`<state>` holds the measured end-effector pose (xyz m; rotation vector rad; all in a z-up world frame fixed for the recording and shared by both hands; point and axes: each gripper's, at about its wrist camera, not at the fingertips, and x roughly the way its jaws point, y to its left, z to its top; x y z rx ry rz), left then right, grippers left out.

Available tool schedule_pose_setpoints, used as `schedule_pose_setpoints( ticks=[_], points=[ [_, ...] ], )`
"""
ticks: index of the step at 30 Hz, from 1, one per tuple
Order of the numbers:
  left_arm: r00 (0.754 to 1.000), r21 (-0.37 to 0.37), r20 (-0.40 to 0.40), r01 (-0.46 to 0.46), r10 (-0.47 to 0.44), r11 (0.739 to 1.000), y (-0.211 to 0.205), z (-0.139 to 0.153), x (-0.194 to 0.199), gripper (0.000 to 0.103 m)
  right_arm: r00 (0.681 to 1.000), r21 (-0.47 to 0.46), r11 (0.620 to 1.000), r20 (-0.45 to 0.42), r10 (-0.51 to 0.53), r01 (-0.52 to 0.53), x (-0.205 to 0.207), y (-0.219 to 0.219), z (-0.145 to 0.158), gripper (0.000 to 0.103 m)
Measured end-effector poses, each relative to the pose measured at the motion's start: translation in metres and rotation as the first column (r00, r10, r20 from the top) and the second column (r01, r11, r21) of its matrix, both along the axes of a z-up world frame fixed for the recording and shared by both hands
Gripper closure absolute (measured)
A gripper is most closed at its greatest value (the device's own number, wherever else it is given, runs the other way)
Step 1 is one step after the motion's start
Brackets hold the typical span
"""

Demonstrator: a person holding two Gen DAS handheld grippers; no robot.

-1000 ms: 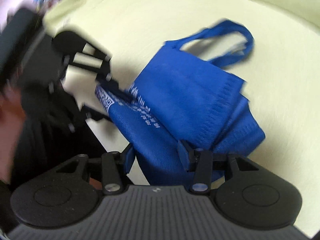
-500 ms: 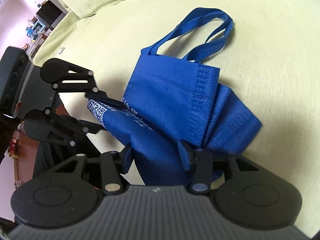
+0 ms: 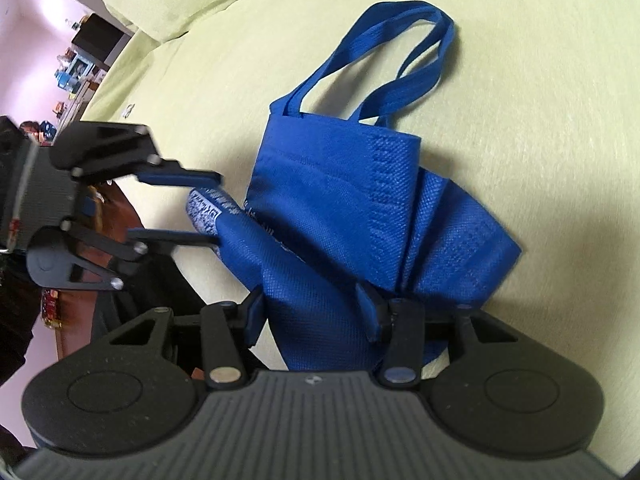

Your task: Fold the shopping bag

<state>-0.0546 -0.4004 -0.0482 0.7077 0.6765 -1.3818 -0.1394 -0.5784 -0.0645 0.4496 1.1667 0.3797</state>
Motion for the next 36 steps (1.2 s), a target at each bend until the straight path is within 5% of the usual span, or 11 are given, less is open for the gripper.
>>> schedule_pose_setpoints(
  ticks=[9, 16, 23, 30, 33, 36],
  points=[
    [0.999, 0.032, 0.002, -0.048, 0.048, 0.998, -0.011, -0.01, 0.011, 0.063, 0.99, 0.106, 0.987, 0.058, -0.13, 0.123, -0.009, -0.015, -0.008, 0.062],
    [0.998, 0.038, -0.024, -0.06, 0.061, 0.997, -0.013, -0.017, 0.019, 0.062, 0.947, 0.17, 0.944, 0.104, -0.304, 0.284, -0.03, -0.034, -0.01, 0.063],
    [0.996, 0.048, -0.042, -0.075, 0.077, 0.996, -0.015, -0.022, 0.023, 0.062, 0.927, -0.08, 0.965, 0.307, -0.215, 0.25, -0.052, -0.005, 0.016, 0.066],
    [0.996, 0.056, -0.041, -0.071, 0.073, 0.996, -0.022, -0.025, 0.026, 0.062, 0.879, -0.344, 0.907, 0.474, -0.055, 0.242, -0.075, 0.026, 0.044, 0.063],
    [0.996, 0.053, -0.051, -0.069, 0.071, 0.996, -0.022, -0.026, 0.028, 0.062, 0.841, -0.561, 0.817, 0.499, 0.208, 0.131, -0.092, 0.066, 0.045, 0.06],
    [0.996, 0.045, -0.057, -0.071, 0.074, 0.996, -0.02, -0.026, 0.029, 0.062, 0.796, -0.748, 0.663, 0.41, 0.445, 0.014, -0.095, 0.103, 0.024, 0.06]
  ],
)
